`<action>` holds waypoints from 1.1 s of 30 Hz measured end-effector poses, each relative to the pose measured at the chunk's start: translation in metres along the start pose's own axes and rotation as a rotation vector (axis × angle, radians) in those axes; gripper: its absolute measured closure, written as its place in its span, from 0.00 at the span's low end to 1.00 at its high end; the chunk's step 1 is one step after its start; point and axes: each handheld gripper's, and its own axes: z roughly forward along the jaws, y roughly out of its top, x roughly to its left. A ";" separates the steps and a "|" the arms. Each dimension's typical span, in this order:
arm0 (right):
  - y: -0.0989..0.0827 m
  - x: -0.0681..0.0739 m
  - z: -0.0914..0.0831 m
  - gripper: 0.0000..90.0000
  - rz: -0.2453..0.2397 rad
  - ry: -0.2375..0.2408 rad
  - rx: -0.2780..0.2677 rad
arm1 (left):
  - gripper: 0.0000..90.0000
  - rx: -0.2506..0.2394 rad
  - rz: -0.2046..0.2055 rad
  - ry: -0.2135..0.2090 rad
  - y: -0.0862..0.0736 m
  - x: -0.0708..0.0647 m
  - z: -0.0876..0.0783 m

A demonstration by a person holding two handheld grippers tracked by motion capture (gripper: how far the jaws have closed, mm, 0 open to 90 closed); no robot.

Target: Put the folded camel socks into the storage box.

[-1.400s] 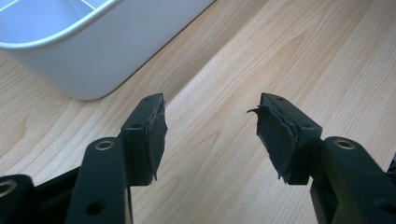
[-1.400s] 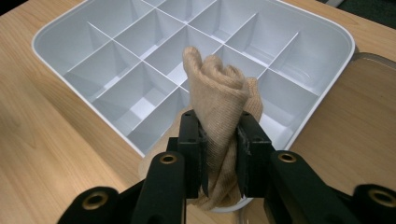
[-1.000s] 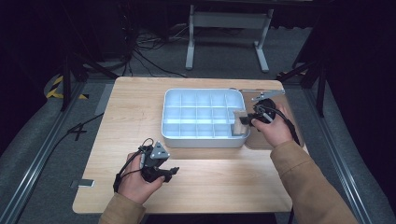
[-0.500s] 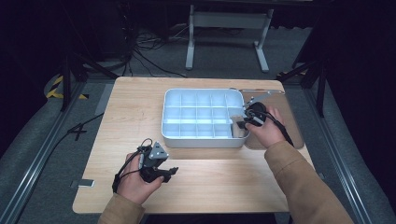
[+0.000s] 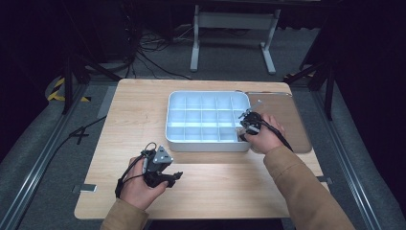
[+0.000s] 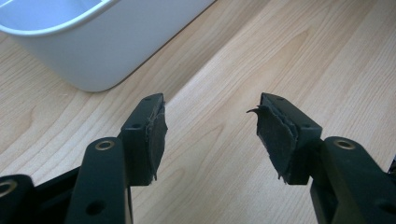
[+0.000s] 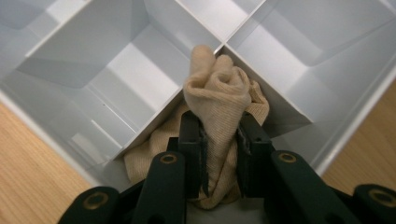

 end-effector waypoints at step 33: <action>-0.001 -0.006 -0.038 0.59 0.026 0.042 -0.141 | 0.46 -0.012 -0.024 0.018 -0.009 0.003 -0.008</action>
